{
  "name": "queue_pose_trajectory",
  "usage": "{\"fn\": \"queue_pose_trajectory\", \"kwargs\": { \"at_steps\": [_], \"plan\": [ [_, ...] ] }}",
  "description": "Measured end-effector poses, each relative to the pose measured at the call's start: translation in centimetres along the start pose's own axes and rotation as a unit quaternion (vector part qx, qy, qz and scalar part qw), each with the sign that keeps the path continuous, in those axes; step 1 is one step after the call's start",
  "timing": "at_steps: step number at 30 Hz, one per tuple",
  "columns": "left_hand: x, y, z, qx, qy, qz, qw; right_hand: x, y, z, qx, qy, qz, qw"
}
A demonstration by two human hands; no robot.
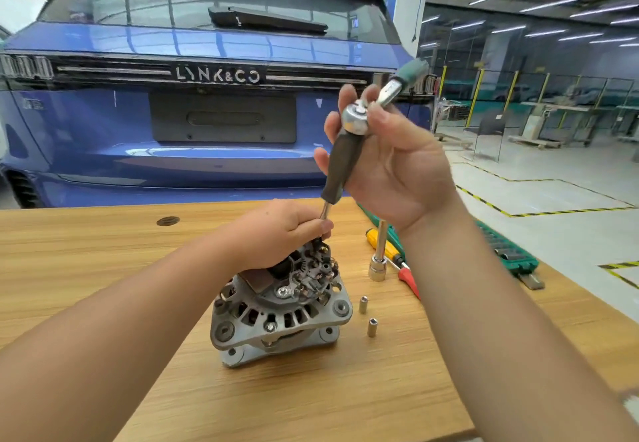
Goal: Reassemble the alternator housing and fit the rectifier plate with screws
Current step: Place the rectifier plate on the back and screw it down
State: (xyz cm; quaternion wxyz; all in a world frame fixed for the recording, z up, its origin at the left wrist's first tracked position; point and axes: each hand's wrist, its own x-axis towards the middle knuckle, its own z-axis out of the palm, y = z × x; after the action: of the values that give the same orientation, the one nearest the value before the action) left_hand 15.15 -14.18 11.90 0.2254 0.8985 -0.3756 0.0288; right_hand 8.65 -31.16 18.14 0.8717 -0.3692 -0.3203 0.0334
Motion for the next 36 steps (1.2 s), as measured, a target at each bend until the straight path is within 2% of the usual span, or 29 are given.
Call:
{"fn": "queue_pose_trajectory", "kwargs": {
  "at_steps": [4,9,11,14,22,27,31,33,34,35,36],
  "plan": [
    [0.6,0.1,0.5,0.017,0.017,-0.020,1.000,1.0,0.9,-1.6,0.005,-0.045,-0.040,0.998],
    [2.8,0.5,1.3,0.051,0.043,-0.072,0.995,3.0,1.5,-4.1,-0.068,0.022,-0.180,0.981],
    [3.5,0.6,1.4,0.067,0.046,-0.087,0.993,3.4,1.5,-5.2,-0.088,0.013,-0.206,0.975],
    [3.6,0.6,1.2,0.071,0.044,-0.092,0.992,3.7,1.6,-6.0,-0.083,-0.021,-0.178,0.980],
    [2.2,1.2,0.9,0.095,0.037,-0.073,0.992,3.7,0.6,-5.8,-0.011,-0.064,-0.005,0.998],
    [1.1,1.2,0.6,0.073,0.031,-0.056,0.995,3.3,0.7,-4.5,-0.014,-0.076,0.005,0.997],
    [0.4,1.1,0.4,0.065,0.026,-0.045,0.997,2.6,1.7,-3.0,-0.008,-0.120,-0.075,0.990],
    [0.3,1.1,0.5,0.063,0.031,-0.040,0.997,2.5,2.1,-2.6,-0.055,-0.111,-0.147,0.981],
    [0.3,1.1,0.5,0.060,0.036,-0.037,0.997,2.5,2.2,-2.5,-0.117,-0.094,-0.204,0.967],
    [0.3,1.2,0.5,0.058,0.040,-0.037,0.997,2.6,2.4,-2.4,-0.201,-0.071,-0.272,0.938],
    [0.2,1.4,0.6,0.057,0.043,-0.037,0.997,2.5,2.6,-2.3,-0.291,-0.046,-0.345,0.891]
  ]
}}
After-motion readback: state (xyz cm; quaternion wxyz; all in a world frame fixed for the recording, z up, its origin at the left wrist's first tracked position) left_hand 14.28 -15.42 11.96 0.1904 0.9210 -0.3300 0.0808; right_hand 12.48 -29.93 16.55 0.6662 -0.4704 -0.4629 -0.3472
